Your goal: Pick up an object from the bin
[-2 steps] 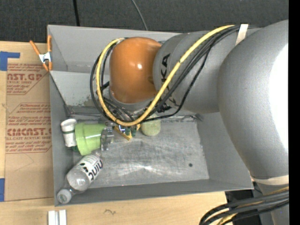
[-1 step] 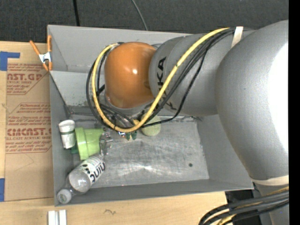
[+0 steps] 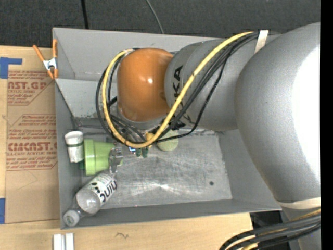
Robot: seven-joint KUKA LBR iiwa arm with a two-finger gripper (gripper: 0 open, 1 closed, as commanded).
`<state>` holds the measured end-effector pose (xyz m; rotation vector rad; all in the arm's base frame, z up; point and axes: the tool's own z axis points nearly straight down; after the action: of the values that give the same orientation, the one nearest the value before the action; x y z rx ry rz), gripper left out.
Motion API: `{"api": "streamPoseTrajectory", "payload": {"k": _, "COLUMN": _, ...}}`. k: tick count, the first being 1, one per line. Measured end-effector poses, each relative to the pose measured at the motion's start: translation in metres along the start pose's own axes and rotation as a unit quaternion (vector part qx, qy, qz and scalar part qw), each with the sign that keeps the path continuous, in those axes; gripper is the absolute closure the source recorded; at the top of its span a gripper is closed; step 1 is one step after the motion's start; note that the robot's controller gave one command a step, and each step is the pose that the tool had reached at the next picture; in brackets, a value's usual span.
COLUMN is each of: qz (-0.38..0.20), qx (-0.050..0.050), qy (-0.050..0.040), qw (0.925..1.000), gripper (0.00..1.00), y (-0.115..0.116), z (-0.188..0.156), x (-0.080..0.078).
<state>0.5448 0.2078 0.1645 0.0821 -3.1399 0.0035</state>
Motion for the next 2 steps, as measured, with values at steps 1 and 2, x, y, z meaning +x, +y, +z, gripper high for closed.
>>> {"api": "streamPoseTrajectory", "payload": {"k": 1, "qz": -0.264, "qx": -0.002, "qy": -0.0119, "qw": 0.9644, "gripper": 1.00, "y": 0.0037, "z": -0.0026, "x": 0.0443}}
{"api": "streamPoseTrajectory", "payload": {"k": 2, "qz": -0.264, "qx": -0.002, "qy": -0.0119, "qw": 0.9644, "gripper": 1.00, "y": 0.0037, "z": -0.0026, "x": 0.0443}}
